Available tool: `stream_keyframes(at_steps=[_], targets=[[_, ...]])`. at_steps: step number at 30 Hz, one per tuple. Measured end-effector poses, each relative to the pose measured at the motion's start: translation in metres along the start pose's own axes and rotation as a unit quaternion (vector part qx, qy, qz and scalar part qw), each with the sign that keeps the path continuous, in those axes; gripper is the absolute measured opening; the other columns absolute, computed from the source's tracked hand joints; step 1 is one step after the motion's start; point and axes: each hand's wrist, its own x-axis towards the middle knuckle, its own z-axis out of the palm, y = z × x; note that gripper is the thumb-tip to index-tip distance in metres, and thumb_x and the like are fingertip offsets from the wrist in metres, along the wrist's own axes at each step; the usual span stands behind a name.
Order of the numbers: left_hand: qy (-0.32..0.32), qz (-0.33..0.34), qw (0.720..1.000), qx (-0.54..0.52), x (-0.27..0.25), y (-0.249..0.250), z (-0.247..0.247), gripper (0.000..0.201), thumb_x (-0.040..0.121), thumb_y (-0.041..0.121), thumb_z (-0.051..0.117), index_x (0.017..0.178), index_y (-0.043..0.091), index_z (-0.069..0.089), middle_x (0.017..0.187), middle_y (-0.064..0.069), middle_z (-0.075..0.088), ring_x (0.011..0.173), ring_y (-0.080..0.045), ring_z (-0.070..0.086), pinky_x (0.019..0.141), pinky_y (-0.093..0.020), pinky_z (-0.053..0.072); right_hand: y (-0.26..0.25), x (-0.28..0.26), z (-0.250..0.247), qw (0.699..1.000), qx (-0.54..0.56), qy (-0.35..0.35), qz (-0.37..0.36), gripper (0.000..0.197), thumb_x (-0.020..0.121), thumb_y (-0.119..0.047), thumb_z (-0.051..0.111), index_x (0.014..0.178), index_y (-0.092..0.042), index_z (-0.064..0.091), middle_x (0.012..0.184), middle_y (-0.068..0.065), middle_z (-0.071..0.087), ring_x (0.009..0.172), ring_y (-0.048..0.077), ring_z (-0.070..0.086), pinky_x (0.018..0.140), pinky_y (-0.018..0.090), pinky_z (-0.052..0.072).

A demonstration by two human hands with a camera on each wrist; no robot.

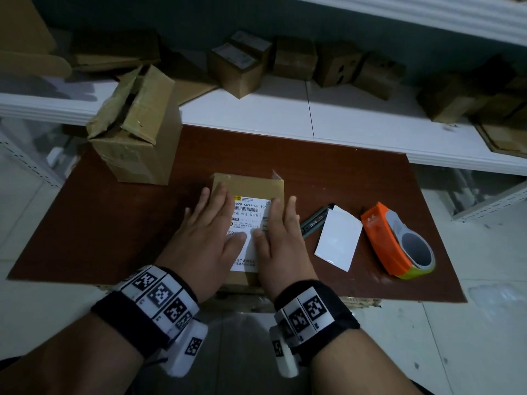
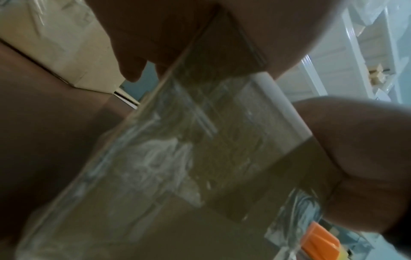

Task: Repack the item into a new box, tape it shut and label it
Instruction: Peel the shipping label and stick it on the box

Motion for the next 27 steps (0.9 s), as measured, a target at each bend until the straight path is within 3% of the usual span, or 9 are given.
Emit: stream_keyframes(at_steps=[4,6,7,9,13,18,22,25,27], targets=[[0.036,-0.057,0.977,-0.200,0.004,-0.007,0.007,0.083,0.097,0.046,0.049,0.158,0.033,-0.006,0.165,0.011,-0.016,0.143,0.004,-0.003,0.120,-0.031,0.017,0.000,-0.002,-0.006,0.996,0.081,-0.002,0.049,0.063,0.106,-0.044,0.035,0.159,-0.043,0.001,0.169,-0.001,0.015,0.143,0.020,0.041,0.108,0.024,0.035],[0.047,-0.110,0.950,-0.287,0.008,-0.011,0.011,0.091,0.092,0.049,0.058,0.157,0.035,-0.005,0.164,0.005,0.021,0.144,-0.005,0.030,0.113,-0.036,0.036,-0.002,-0.001,-0.010,0.984,0.146,0.003,0.106,0.071,0.104,-0.049,0.040,0.159,-0.042,-0.005,0.151,-0.001,0.050,0.118,0.018,0.061,0.091,0.026,0.047],[0.046,-0.131,0.936,-0.323,0.008,-0.010,0.011,0.090,0.092,0.048,0.060,0.157,0.034,-0.001,0.150,0.010,0.044,0.126,0.000,0.052,0.099,-0.030,0.047,-0.004,0.000,-0.011,0.977,0.172,0.001,0.125,0.077,0.102,-0.052,0.044,0.159,-0.039,-0.006,0.136,-0.005,0.059,0.103,0.013,0.064,0.083,0.025,0.050],[0.053,-0.133,0.918,-0.371,0.008,-0.010,0.013,0.079,0.091,0.044,0.064,0.155,0.033,0.019,0.120,0.019,0.066,0.094,0.003,0.068,0.081,-0.028,0.054,-0.004,0.000,-0.008,0.977,0.178,0.007,0.119,0.087,0.095,-0.056,0.056,0.160,-0.035,0.002,0.120,-0.015,0.063,0.091,0.005,0.063,0.080,0.024,0.054],[0.067,-0.126,0.904,-0.403,0.007,-0.007,0.012,0.046,0.092,0.032,0.065,0.134,0.040,0.049,0.112,0.014,0.072,0.091,-0.008,0.072,0.084,-0.046,0.059,0.003,0.004,-0.002,0.978,0.175,0.044,0.101,0.042,0.097,-0.046,0.058,0.137,-0.040,0.045,0.104,-0.017,0.070,0.086,0.001,0.068,0.069,0.022,0.056],[0.062,-0.157,0.874,-0.455,0.008,-0.006,0.010,0.046,0.086,0.040,0.054,0.131,0.048,0.052,0.117,0.014,0.071,0.105,-0.014,0.069,0.096,-0.050,0.052,0.009,0.009,0.004,0.968,0.219,0.054,0.112,0.040,0.103,-0.041,0.046,0.143,-0.043,0.043,0.112,-0.011,0.072,0.093,0.010,0.070,0.082,0.038,0.060],[0.055,-0.162,0.873,-0.456,0.007,-0.005,0.006,0.044,0.097,0.036,0.052,0.138,0.049,0.045,0.117,0.020,0.069,0.103,-0.007,0.068,0.094,-0.037,0.051,0.015,0.011,0.011,0.955,0.264,0.062,0.118,0.046,0.098,-0.052,0.041,0.144,-0.048,0.042,0.117,-0.012,0.072,0.100,0.012,0.070,0.091,0.045,0.059],[-0.010,-0.142,0.865,-0.481,0.007,-0.011,0.000,0.072,0.085,0.044,0.070,0.147,0.043,0.034,0.121,0.016,0.069,0.104,-0.006,0.069,0.092,-0.035,0.052,0.018,0.011,0.003,0.941,0.316,0.019,0.118,0.066,0.089,-0.067,0.049,0.151,-0.047,0.035,0.119,-0.016,0.070,0.101,0.005,0.070,0.091,0.034,0.058],[-0.062,-0.115,0.875,-0.466,0.006,-0.017,-0.002,0.110,0.067,0.038,0.088,0.153,0.039,0.020,0.127,0.014,0.066,0.113,-0.007,0.065,0.098,-0.040,0.051,0.022,0.009,-0.005,0.938,0.330,-0.037,0.100,0.079,0.094,-0.052,0.061,0.159,-0.039,0.019,0.119,-0.021,0.067,0.098,-0.005,0.067,0.085,0.018,0.055]])
